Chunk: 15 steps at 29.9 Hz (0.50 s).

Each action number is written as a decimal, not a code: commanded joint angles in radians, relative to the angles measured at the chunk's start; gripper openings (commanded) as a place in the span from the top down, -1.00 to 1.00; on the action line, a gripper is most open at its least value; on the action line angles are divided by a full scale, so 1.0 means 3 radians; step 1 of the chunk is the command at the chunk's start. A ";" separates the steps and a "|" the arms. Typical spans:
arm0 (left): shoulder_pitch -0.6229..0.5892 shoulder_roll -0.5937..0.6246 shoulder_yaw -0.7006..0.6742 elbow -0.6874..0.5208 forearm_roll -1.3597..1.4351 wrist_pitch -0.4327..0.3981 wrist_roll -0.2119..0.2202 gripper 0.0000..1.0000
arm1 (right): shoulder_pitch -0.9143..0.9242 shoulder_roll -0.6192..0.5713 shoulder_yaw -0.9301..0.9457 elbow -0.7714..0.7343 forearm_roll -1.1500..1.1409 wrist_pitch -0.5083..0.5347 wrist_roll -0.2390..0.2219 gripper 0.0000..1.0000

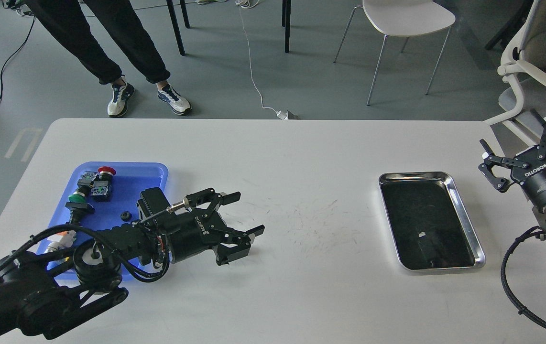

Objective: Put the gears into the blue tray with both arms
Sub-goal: 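Reach the left gripper toward the black gear on the table, then grasp the black gear with the left gripper and carry it to the blue tray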

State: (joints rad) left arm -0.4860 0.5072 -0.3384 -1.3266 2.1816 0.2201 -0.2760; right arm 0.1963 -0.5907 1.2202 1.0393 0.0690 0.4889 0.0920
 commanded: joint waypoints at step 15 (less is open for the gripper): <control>0.0331 -0.0269 0.0018 0.0495 0.0000 0.0069 -0.0016 -0.61 | -0.0036 0.0006 0.0013 -0.0003 0.0000 -0.0001 0.0000 -0.95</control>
State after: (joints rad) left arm -0.3995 0.4258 -0.3341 -1.1844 2.1818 0.2355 -0.2799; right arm 0.1859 -0.5893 1.2241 1.0390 0.0691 0.4889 0.0921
